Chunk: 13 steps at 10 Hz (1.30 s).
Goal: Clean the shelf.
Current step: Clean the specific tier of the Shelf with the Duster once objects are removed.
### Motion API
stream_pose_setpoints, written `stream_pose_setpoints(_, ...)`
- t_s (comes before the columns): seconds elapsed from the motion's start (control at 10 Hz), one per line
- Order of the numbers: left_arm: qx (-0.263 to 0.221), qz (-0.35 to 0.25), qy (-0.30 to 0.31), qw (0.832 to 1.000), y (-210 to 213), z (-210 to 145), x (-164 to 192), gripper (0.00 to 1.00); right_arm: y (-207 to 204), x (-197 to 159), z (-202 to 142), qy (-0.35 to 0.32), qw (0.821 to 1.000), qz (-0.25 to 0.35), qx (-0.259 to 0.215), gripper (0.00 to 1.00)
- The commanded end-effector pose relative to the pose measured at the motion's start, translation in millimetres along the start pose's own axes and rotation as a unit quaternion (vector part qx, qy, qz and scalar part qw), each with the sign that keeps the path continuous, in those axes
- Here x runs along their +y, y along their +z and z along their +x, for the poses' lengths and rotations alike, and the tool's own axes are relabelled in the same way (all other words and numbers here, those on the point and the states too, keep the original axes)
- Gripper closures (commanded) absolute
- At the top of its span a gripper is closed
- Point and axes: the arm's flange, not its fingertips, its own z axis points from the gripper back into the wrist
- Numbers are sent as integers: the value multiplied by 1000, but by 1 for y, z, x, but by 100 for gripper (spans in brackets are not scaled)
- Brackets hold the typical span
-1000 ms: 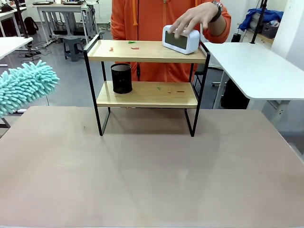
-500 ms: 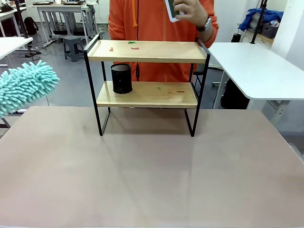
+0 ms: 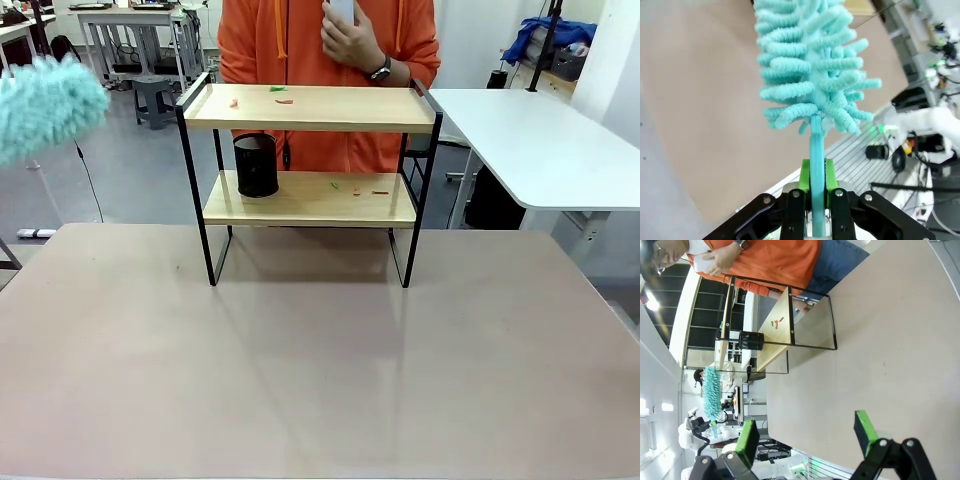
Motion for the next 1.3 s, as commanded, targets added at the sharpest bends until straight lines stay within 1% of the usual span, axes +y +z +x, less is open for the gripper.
stream_pose_setpoints(0.0,0,22,-11,1000,-12,53,-40,87,-2,-1,2,13,1000,12,-9,0)
stream_pose_setpoints(0.1,3,30,-17,999,-19,75,-59,87,-2,-1,2,13,1000,12,-9,0)
stream_pose_setpoints(0.3,6,70,-19,997,-58,118,-99,87,-2,-1,2,13,1000,12,-9,0)
stream_pose_setpoints(0.4,-15,89,-18,996,-77,136,-118,87,-2,-1,2,13,1000,12,-9,0)
stream_pose_setpoints(0.5,-24,55,-23,998,-83,144,-129,87,-2,-1,2,13,1000,12,-9,0)
stream_pose_setpoints(0.6,-1,63,-32,997,-69,124,-114,87,-2,-1,2,13,1000,12,-9,0)
stream_pose_setpoints(0.9,-1,63,-32,997,-69,124,-114,87,-2,-1,2,13,1000,12,-9,0)
stream_pose_setpoints(1.0,-2,64,-27,998,-76,132,-116,87,-2,-1,2,13,1000,12,-9,0)
stream_pose_setpoints(1.1,-8,90,11,996,-67,133,-129,87,-2,-1,2,13,1000,12,-9,0)
stream_pose_setpoints(1.2,-6,94,7,995,-69,142,-145,87,-2,-1,2,13,1000,12,-9,0)
